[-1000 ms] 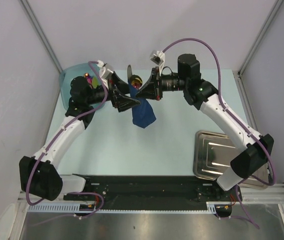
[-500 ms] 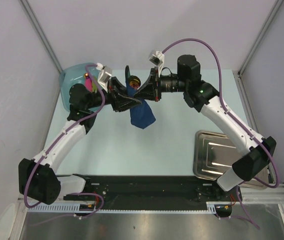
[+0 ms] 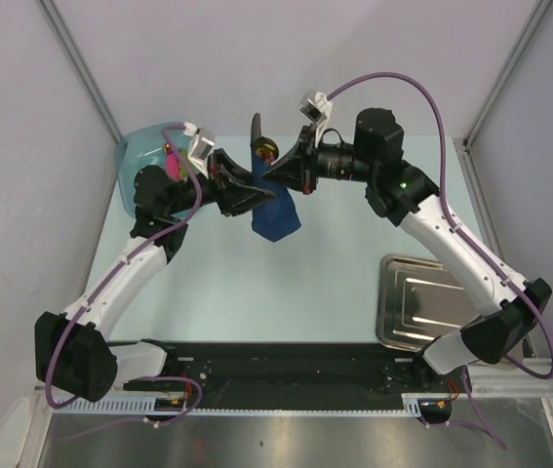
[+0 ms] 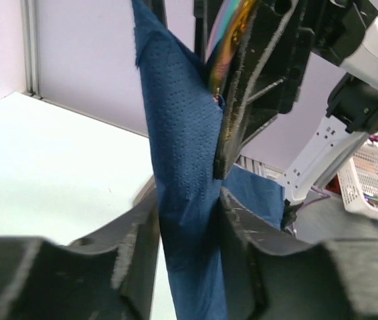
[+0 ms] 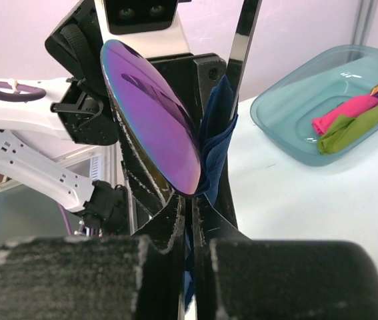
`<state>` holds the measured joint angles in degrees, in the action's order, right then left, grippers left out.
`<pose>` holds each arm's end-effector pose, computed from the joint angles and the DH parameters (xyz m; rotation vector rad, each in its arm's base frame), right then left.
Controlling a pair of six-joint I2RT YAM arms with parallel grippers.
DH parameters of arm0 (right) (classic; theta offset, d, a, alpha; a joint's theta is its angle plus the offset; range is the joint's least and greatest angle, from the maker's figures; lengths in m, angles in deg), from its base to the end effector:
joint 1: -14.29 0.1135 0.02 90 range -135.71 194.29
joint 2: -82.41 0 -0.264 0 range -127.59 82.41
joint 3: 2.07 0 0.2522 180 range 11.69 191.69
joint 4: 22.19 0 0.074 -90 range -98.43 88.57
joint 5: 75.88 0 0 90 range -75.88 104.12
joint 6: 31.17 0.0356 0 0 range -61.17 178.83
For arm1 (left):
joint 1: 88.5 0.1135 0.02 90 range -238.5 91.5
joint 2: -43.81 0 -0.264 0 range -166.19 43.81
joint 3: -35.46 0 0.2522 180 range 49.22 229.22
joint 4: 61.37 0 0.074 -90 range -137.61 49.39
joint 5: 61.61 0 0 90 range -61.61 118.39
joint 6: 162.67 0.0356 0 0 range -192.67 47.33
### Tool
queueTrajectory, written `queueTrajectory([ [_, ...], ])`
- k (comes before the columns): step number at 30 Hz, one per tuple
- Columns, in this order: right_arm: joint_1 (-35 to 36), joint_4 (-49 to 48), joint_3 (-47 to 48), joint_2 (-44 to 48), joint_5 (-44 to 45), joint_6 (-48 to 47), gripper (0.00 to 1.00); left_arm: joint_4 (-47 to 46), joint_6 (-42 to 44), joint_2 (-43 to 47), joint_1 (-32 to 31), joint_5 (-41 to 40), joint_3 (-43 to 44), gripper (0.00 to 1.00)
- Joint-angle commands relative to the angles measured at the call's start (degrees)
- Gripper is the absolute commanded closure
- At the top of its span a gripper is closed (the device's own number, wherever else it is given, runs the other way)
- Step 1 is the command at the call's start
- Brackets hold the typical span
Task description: Place the utensils on the paper napkin and roll it up
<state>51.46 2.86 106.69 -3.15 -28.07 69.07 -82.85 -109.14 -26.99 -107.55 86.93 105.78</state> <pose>0.2499 0.2195 0.4728 -0.9704 1.4416 1.2087 0.2470 -0.1174 0.3939 0.7798 1.3246 -1.3981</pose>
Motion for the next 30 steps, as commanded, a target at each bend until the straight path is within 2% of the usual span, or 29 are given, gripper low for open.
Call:
queueTrajectory([
  [1,1.5,-4.17,0.54,3.03,3.61,-0.75,1.0,-0.09,0.61,1.72,-0.38,-2.73,-0.39,0.64],
  [3,1.85,-4.08,0.45,3.12,3.96,-0.75,1.0,0.0,0.17,1.72,-0.38,-3.34,-0.22,0.66],
  [9,2.56,-2.94,0.71,2.85,5.89,-1.71,1.0,0.26,0.17,1.72,-0.55,-3.79,1.1,0.56],
  [13,3.0,-3.03,0.8,2.68,6.42,-1.89,1.0,0.53,0.26,1.55,-1.08,-4.31,1.28,0.55],
  [19,3.09,-3.29,1.06,2.33,6.07,-1.63,1.0,-1.4,-1.58,0.85,-1.17,-3.61,1.72,0.73],
  [20,3.09,-3.29,1.06,2.33,5.9,-1.63,1.0,-1.84,-2.02,0.76,-1.17,-2.92,1.8,0.77],
  [21,3.0,-3.2,1.24,2.24,5.72,-1.54,1.0,-2.28,-2.64,0.76,-1.17,-2.65,1.89,0.85],
  [24,1.77,-3.9,1.5,1.71,4.84,0.3,1.0,-4.74,-5.1,0.58,-0.9,-0.98,1.54,0.94],
  [28,0.36,-4.78,1.68,1.1,3.0,2.59,1.0,-8.25,-8.17,0.41,-0.55,-0.36,1.28,1.0],
  [29,0.27,-5.31,1.68,1.1,2.47,2.85,1.0,-8.78,-8.62,0.49,-0.55,-0.36,1.19,1.0],
  [30,0.19,-5.4,1.68,1.18,2.29,2.94,1.0,-8.88,-8.79,0.32,-0.55,-0.36,1.45,0.94],
])
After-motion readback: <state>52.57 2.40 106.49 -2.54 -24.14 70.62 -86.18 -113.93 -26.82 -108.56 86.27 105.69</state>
